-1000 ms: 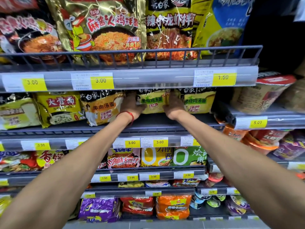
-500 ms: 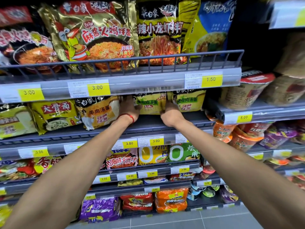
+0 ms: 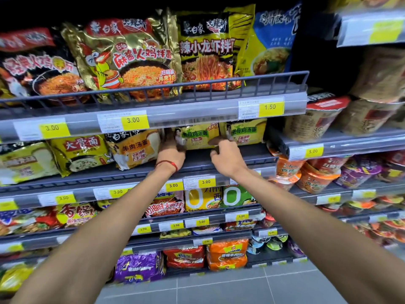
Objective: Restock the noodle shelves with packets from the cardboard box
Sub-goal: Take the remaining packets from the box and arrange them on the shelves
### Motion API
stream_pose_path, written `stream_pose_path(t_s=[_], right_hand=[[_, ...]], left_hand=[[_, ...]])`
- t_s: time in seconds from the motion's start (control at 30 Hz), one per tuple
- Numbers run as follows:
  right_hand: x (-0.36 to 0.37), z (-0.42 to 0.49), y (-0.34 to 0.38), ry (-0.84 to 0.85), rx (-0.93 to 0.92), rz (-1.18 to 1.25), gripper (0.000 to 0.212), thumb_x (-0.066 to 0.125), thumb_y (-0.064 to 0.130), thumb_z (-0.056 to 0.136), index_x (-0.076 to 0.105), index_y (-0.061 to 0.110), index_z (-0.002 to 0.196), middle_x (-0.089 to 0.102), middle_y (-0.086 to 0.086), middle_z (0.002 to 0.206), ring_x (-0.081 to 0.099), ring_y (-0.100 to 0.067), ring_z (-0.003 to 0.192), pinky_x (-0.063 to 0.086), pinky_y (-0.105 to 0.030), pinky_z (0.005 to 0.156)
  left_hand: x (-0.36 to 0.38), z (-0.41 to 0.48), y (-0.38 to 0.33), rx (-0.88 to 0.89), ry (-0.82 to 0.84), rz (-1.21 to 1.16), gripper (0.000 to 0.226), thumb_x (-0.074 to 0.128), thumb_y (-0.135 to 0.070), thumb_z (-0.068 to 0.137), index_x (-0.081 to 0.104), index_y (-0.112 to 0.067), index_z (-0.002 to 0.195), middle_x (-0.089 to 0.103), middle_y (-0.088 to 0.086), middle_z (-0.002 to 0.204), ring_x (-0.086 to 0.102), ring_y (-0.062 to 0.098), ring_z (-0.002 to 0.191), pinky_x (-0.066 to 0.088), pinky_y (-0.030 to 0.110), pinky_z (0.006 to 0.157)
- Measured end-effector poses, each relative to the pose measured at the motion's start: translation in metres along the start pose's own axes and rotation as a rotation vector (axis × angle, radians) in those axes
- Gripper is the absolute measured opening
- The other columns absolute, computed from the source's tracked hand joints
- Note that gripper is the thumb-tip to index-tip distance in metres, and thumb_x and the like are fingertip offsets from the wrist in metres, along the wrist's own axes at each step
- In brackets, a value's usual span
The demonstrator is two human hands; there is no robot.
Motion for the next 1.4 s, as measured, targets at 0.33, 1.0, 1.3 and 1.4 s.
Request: stream_pose_path(t_s=[0.33,1.0,1.3,1.4], right_hand=[[0.045,-0.017,0.063,0.103,-0.182,0.11,0.026,0.056,0.015,0.092,0.069,0.007,0.113,0.071,-0.012,0.104,0.065,-0.028,0.098,0.053,-0.038,0.089],[0.123,0.045,0.105,0.199,0.006,0.096,0.097,0.064,0.026,0.096,-0.01,0.014,0.158,0.03,-0.014,0.159,0.037,-0.03,0.141,0.036,-0.037,0.112],[0.125,0.055,0.111,0.044,-0.052,-0.003,0.068,0.066,0.018,0.092,0.026,0.007,0.146,0.053,-0.02,0.137,0.055,-0.04,0.123,0.046,-0.038,0.09],[0.125,0.055,0.11,0.037,-0.054,-0.006,0.068,0.068,0.019,0.092,0.027,0.006,0.145,0.053,-0.02,0.138,0.054,-0.039,0.123,0.046,-0.039,0.092]], left_hand=[[-0.088,-0.065,0.059,-0.065,-0.302,0.115,0.021,0.064,-0.011,0.088,0.056,0.003,0.102,0.056,0.022,0.107,0.052,0.036,0.103,0.04,0.04,0.092],[-0.093,0.029,0.129,-0.098,0.136,0.001,0.081,0.07,-0.052,0.082,0.038,-0.007,0.142,0.06,0.012,0.128,0.061,0.034,0.111,0.049,0.033,0.089],[-0.098,0.033,0.126,-0.023,0.041,0.024,0.057,0.071,-0.028,0.089,0.04,-0.003,0.13,0.056,0.016,0.122,0.059,0.032,0.111,0.044,0.029,0.083],[-0.102,0.032,0.118,-0.014,0.027,0.06,0.056,0.067,-0.025,0.093,0.038,-0.002,0.136,0.053,0.019,0.13,0.056,0.034,0.118,0.047,0.038,0.093]])
Point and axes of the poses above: each hand's wrist, its own z-axis towards the middle knuckle, its own x-axis out of the palm, y = z × x, the point moved 3 cm from there along z, towards the middle knuckle
